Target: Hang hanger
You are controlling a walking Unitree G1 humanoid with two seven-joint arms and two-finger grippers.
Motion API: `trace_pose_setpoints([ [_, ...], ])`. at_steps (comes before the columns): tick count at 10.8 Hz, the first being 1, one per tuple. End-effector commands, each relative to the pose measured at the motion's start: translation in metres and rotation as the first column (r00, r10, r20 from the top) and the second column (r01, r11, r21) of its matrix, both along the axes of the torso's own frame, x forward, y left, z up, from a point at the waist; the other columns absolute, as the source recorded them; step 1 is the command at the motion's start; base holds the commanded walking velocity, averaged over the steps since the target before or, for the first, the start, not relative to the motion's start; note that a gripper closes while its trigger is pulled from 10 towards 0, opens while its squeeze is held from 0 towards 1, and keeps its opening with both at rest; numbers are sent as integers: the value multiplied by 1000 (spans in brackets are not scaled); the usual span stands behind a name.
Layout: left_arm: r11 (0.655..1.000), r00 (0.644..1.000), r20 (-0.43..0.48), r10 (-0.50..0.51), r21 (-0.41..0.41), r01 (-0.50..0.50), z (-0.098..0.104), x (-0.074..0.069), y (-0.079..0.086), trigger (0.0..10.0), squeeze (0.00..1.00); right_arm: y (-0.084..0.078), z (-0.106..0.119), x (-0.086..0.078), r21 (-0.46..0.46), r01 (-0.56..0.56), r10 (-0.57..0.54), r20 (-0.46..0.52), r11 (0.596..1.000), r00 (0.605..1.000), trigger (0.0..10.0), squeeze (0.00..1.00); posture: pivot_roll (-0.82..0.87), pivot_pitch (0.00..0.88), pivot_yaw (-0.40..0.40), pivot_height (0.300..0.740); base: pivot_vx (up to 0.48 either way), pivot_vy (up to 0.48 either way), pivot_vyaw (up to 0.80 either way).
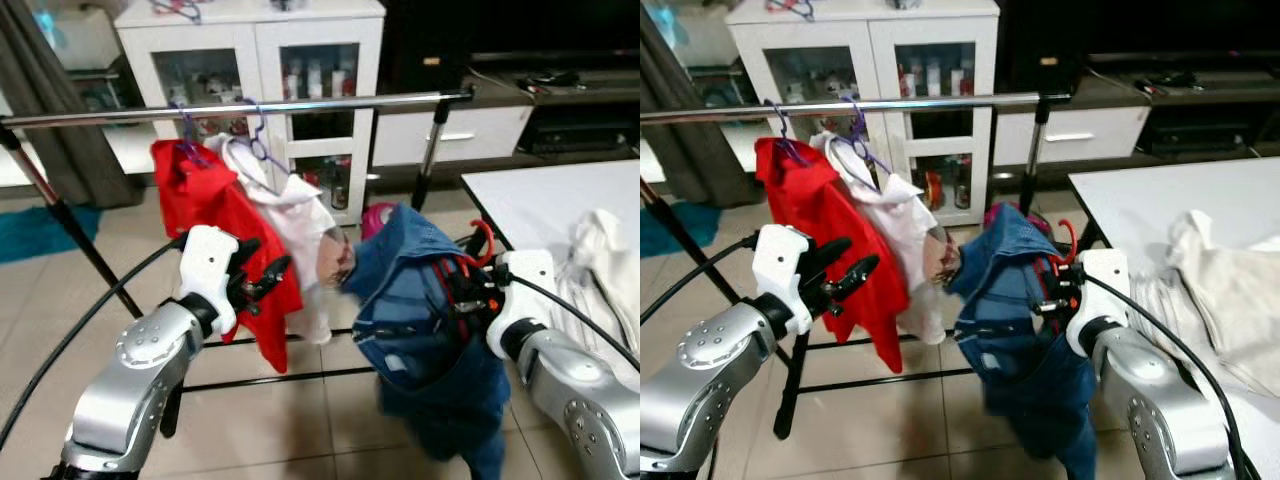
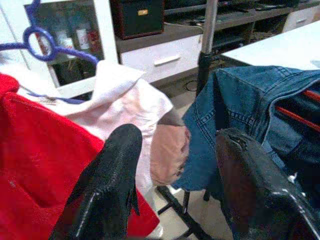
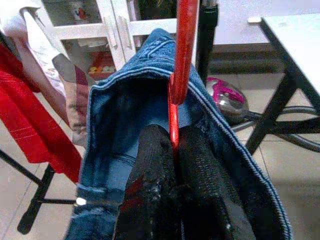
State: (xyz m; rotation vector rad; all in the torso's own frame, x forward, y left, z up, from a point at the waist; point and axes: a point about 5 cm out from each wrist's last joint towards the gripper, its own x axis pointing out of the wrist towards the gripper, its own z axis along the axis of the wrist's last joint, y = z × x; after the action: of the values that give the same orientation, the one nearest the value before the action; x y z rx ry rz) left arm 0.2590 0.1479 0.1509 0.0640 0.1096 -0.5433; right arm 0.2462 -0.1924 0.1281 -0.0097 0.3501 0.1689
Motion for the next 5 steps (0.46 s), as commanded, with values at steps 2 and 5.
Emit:
trace_pose_setpoints([
  [2, 1000, 1000, -1, 12, 20, -12, 1, 0, 6, 10000, 0, 7, 11, 9, 14, -25, 25, 63, 1000, 998, 10000, 0, 2, 0, 33, 740, 396, 0, 638],
  [5, 999, 1000, -6, -3, 33, 3, 0, -2, 5, 10000, 0, 12, 10, 10, 19, -49, 47, 64, 999, 997, 10000, 0, 10, 0, 30, 740, 394, 0, 800],
])
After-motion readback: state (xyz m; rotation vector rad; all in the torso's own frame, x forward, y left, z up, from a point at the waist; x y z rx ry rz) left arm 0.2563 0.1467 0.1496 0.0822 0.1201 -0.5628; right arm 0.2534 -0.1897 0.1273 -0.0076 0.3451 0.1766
